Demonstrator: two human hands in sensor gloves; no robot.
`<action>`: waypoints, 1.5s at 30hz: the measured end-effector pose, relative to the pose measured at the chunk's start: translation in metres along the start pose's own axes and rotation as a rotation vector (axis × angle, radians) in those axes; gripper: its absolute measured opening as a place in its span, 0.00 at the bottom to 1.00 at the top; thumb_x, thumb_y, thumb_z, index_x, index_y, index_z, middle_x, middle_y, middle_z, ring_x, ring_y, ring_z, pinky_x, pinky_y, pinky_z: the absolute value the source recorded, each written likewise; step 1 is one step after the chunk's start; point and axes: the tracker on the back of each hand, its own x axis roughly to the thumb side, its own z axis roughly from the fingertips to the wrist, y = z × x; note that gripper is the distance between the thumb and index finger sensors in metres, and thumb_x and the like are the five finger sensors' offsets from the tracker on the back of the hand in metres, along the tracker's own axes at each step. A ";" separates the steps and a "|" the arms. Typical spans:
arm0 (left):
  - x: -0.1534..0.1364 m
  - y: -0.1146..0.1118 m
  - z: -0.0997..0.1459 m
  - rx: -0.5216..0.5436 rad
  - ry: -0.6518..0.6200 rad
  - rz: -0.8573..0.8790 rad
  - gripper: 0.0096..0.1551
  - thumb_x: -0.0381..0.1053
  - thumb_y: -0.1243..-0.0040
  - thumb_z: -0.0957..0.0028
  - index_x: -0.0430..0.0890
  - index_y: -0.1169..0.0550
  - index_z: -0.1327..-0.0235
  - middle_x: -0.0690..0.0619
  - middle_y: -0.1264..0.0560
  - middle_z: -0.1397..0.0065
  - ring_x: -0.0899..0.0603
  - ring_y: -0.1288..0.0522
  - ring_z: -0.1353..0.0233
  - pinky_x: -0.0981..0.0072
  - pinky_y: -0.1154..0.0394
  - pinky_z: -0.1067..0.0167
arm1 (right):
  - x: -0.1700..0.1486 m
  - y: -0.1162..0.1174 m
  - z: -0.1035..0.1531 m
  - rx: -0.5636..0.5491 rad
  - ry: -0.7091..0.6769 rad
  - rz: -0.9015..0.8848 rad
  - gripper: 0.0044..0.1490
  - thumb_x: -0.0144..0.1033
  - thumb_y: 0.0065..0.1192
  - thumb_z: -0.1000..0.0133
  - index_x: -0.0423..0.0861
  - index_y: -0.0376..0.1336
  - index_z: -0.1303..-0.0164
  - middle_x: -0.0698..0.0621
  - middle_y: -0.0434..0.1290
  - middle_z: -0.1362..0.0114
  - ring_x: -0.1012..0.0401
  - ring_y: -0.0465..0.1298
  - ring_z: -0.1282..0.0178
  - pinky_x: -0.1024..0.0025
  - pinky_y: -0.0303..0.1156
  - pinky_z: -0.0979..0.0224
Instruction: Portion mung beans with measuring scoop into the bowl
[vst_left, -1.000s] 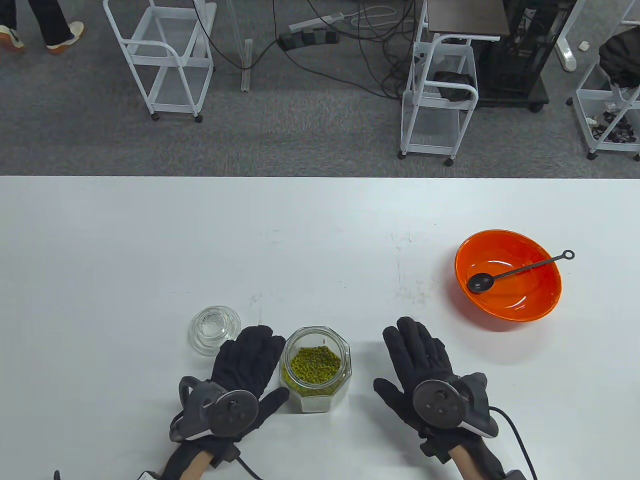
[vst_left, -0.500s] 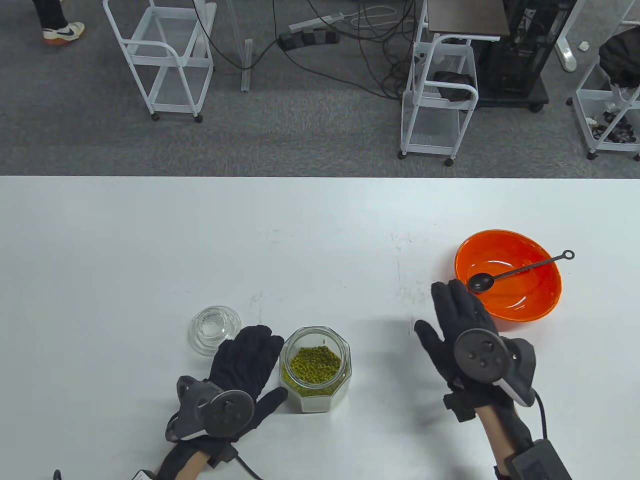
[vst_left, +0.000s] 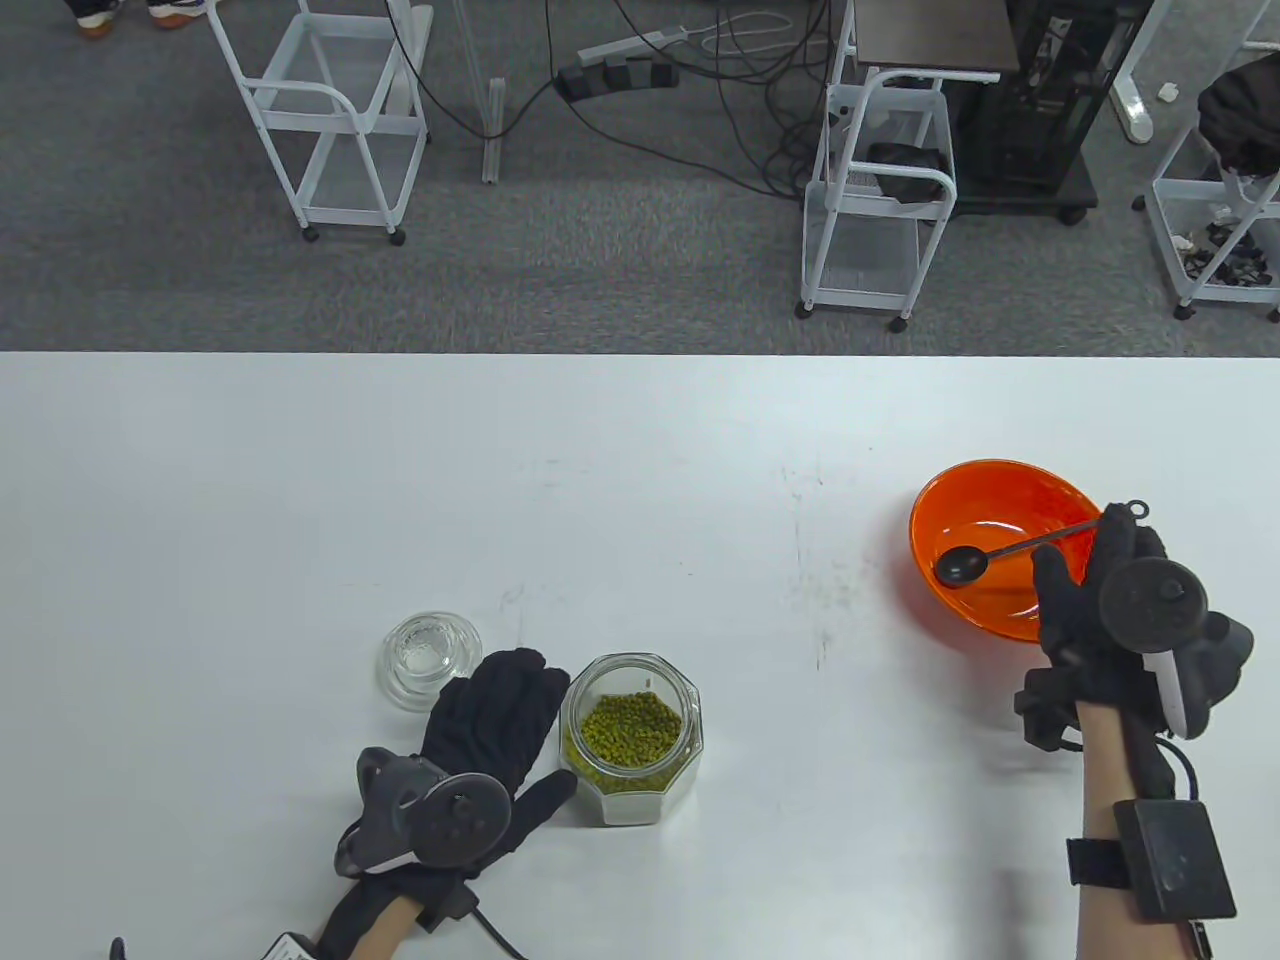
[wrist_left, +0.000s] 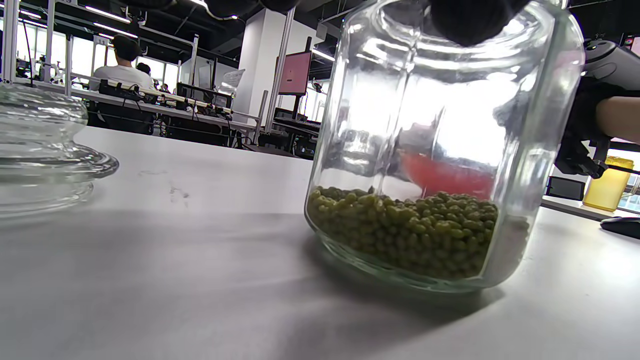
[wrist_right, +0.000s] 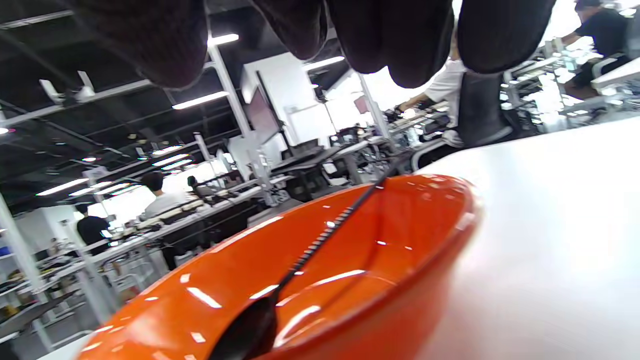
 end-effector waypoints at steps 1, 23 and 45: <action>0.000 0.000 0.000 0.000 0.000 0.001 0.54 0.68 0.50 0.41 0.48 0.56 0.11 0.35 0.55 0.09 0.26 0.51 0.12 0.21 0.47 0.25 | -0.008 0.004 -0.006 0.043 0.059 -0.005 0.57 0.61 0.59 0.41 0.39 0.45 0.12 0.30 0.52 0.17 0.33 0.62 0.24 0.34 0.65 0.32; 0.002 -0.004 0.000 -0.008 -0.019 -0.016 0.53 0.67 0.50 0.41 0.48 0.56 0.11 0.36 0.54 0.09 0.26 0.50 0.12 0.21 0.46 0.25 | -0.076 0.054 -0.015 0.296 0.420 -0.350 0.51 0.52 0.57 0.39 0.30 0.49 0.18 0.31 0.75 0.35 0.41 0.82 0.51 0.52 0.81 0.54; 0.004 -0.006 0.001 -0.005 -0.016 -0.014 0.54 0.67 0.50 0.41 0.47 0.56 0.11 0.35 0.54 0.09 0.26 0.50 0.13 0.21 0.46 0.26 | -0.071 0.054 -0.007 0.185 0.441 -0.470 0.41 0.43 0.58 0.40 0.29 0.57 0.25 0.36 0.81 0.49 0.53 0.87 0.67 0.62 0.86 0.66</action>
